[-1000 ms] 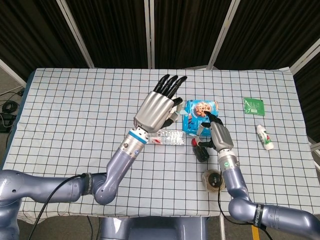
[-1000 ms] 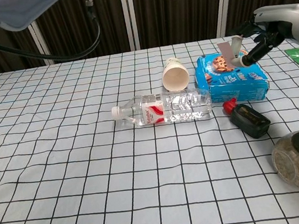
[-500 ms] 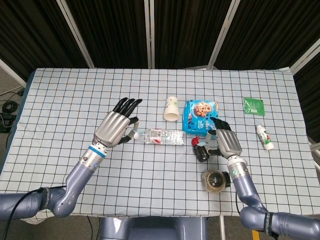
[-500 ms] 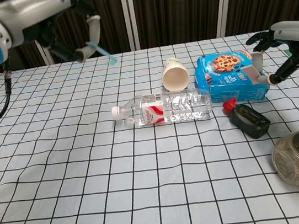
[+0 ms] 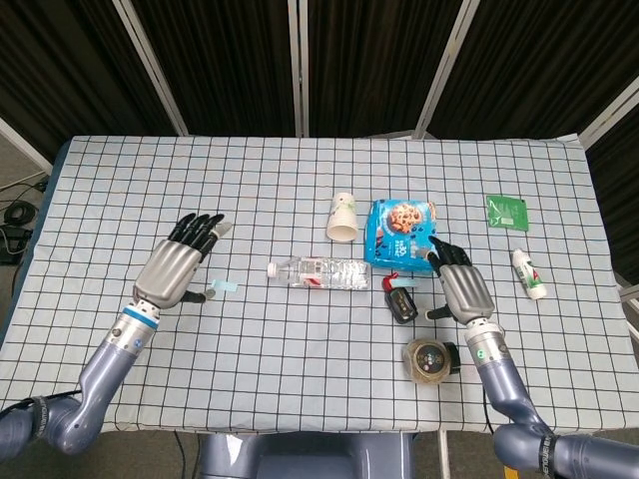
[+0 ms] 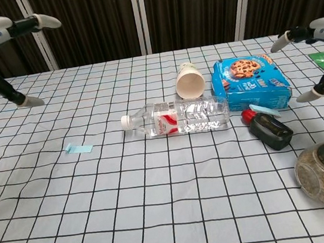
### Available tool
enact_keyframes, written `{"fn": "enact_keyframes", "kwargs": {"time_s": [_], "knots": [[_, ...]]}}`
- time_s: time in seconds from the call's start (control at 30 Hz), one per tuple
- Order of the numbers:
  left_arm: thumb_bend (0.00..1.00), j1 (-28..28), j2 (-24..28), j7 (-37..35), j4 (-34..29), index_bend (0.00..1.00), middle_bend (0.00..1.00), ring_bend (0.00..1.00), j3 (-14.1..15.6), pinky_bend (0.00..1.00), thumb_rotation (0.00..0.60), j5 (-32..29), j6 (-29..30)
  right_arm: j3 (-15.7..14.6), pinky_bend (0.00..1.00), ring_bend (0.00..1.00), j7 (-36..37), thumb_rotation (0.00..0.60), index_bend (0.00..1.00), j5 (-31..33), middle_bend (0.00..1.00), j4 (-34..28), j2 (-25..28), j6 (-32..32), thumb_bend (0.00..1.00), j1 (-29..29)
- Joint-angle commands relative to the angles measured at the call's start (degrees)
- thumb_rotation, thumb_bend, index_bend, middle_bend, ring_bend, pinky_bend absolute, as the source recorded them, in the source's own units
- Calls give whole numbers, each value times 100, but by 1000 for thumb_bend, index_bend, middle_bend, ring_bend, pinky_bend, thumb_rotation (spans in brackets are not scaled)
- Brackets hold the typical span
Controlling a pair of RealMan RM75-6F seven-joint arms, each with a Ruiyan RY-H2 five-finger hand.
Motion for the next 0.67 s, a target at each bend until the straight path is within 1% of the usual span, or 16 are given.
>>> {"fn": "enact_keyframes", "kwargs": {"time_s": [0.03, 0.07, 0.13, 0.2, 0.27, 0.33, 0.4, 0.57, 0.67], "knots": [[0, 278, 269, -71, -96, 0, 0, 0, 39, 0, 600, 210, 329, -93, 0, 0, 310, 600, 187, -611, 0, -139, 389, 356, 0, -290], [0, 383, 350, -73, -119, 0, 0, 0, 69, 0, 600, 273, 453, -135, 0, 0, 419, 600, 187, -824, 0, -125, 502, 480, 0, -382], [0, 710, 562, -44, -186, 0, 0, 0, 207, 0, 600, 419, 834, -277, 0, 0, 734, 600, 186, -1471, 0, 29, 813, 910, 0, -651], [0, 990, 695, -32, -224, 0, 0, 0, 327, 0, 600, 560, 1138, -397, 0, 0, 1007, 600, 186, -2000, 0, 329, 1000, 1318, 0, -878], [0, 1397, 808, -102, -208, 0, 0, 0, 505, 0, 600, 768, 1587, -536, 0, 0, 1344, 600, 185, -2472, 0, 704, 1224, 1847, 0, -1198], [0, 1636, 856, -192, -181, 0, 0, 0, 621, 0, 600, 912, 1781, -627, 0, 0, 1552, 600, 183, -2684, 0, 928, 1353, 2079, 0, -1384], [0, 1936, 946, -296, -169, 0, 0, 0, 814, 0, 600, 1037, 1947, -735, 0, 0, 1588, 600, 172, -2761, 0, 1127, 1504, 2352, 0, -1670], [0, 2374, 1071, -402, -95, 0, 0, 0, 1104, 0, 600, 1242, 2033, -889, 0, 0, 1743, 600, 132, -2805, 0, 1341, 1644, 2714, 0, -2168], [0, 2528, 1043, -546, 38, 0, 0, 0, 1130, 0, 600, 1357, 2069, -934, 0, 0, 1798, 600, 117, -2876, 0, 1474, 1655, 2839, 0, -2344]]}}
